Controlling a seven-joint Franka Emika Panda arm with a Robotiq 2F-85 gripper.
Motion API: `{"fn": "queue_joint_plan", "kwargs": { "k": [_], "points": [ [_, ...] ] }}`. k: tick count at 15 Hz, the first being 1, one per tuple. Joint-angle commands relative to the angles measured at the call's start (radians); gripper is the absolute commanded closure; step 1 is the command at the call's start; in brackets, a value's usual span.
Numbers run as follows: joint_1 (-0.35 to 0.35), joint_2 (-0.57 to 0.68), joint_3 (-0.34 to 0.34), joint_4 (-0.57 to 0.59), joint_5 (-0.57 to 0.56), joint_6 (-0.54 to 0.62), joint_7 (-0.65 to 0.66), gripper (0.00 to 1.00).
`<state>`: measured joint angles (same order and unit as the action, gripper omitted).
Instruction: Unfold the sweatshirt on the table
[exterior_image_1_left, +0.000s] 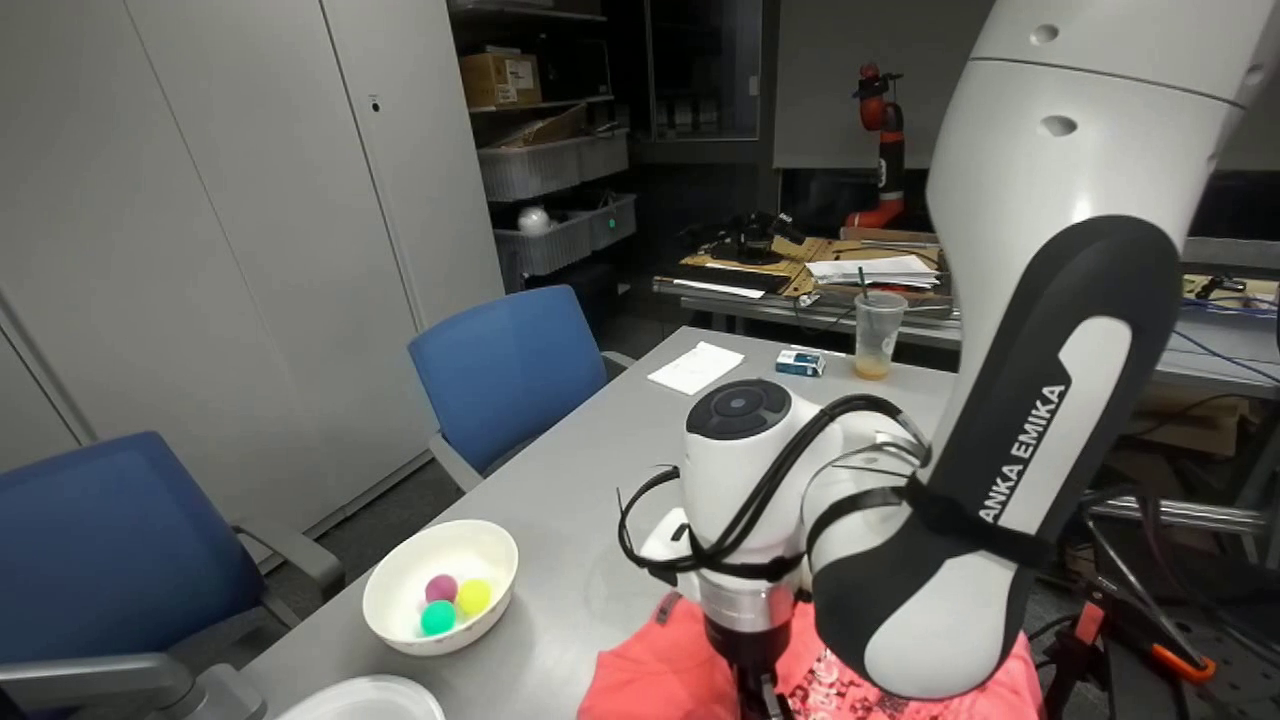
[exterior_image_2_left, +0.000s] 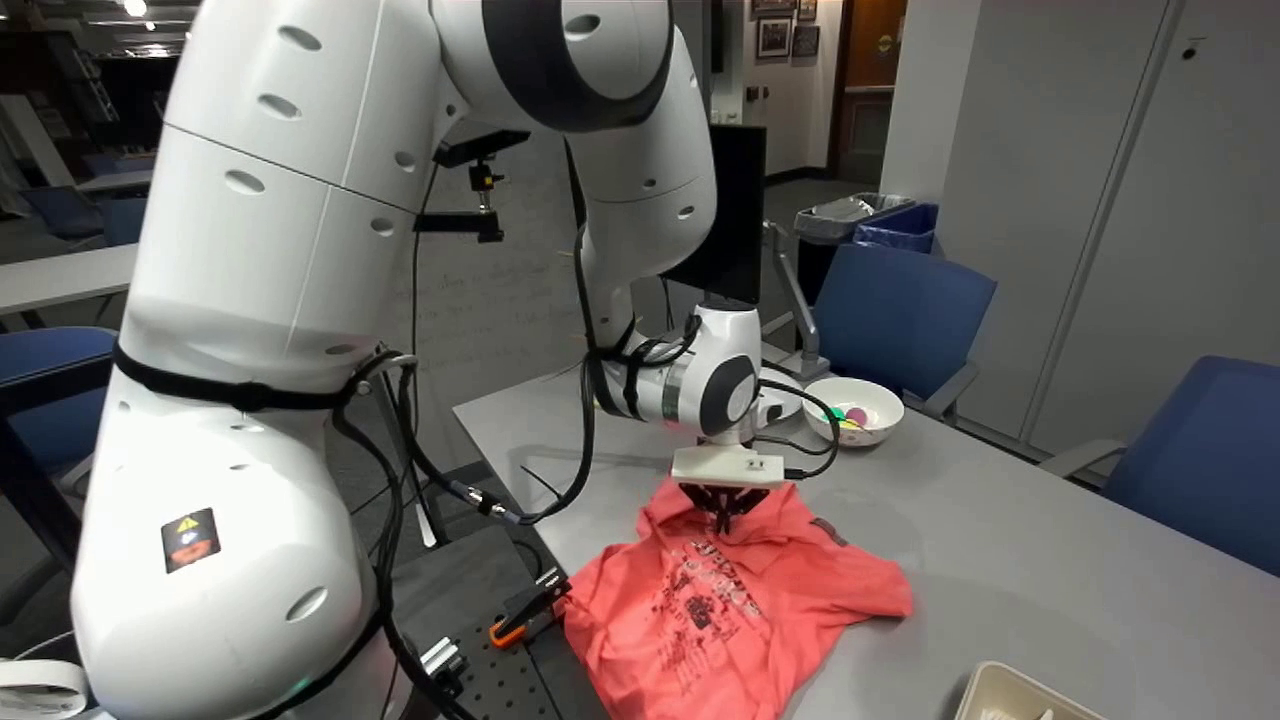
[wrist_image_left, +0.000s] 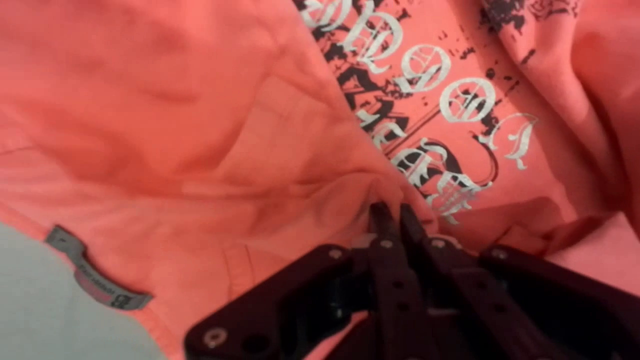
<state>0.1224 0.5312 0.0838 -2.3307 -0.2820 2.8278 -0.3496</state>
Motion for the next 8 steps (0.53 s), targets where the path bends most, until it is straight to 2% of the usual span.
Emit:
{"fn": "queue_joint_plan", "kwargs": {
  "k": [1, 5, 8],
  "points": [
    [0.001, -0.135, -0.035, -0.055, -0.020, -0.108, 0.043, 0.99],
    [0.000, -0.256, -0.079, -0.077, -0.051, -0.214, 0.089, 0.99],
    [0.017, -0.323, -0.124, -0.076, -0.164, -0.288, 0.189, 0.99]
  ]
}}
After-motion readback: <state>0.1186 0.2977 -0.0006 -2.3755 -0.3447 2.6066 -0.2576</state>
